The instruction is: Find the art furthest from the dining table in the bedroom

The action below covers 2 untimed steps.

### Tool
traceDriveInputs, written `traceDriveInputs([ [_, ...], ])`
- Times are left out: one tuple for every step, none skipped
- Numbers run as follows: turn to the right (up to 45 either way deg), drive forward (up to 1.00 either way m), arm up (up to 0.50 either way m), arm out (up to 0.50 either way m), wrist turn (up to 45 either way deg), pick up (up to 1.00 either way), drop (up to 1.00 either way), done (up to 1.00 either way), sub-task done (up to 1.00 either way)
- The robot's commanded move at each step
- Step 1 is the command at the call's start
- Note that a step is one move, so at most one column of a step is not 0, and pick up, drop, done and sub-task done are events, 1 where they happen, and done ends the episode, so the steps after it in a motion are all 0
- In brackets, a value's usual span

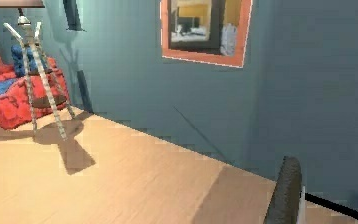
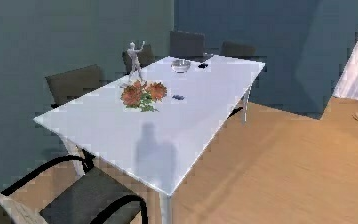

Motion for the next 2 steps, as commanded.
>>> traceDriveInputs([
  [0.0, 0.5, 0.0, 0.0, 0.0, 0.0, 0.0, 0.0, 0.0],
  [30.0, 0.0, 0.0, 0.0, 0.0, 0.0, 0.0, 0.0, 0.0],
])
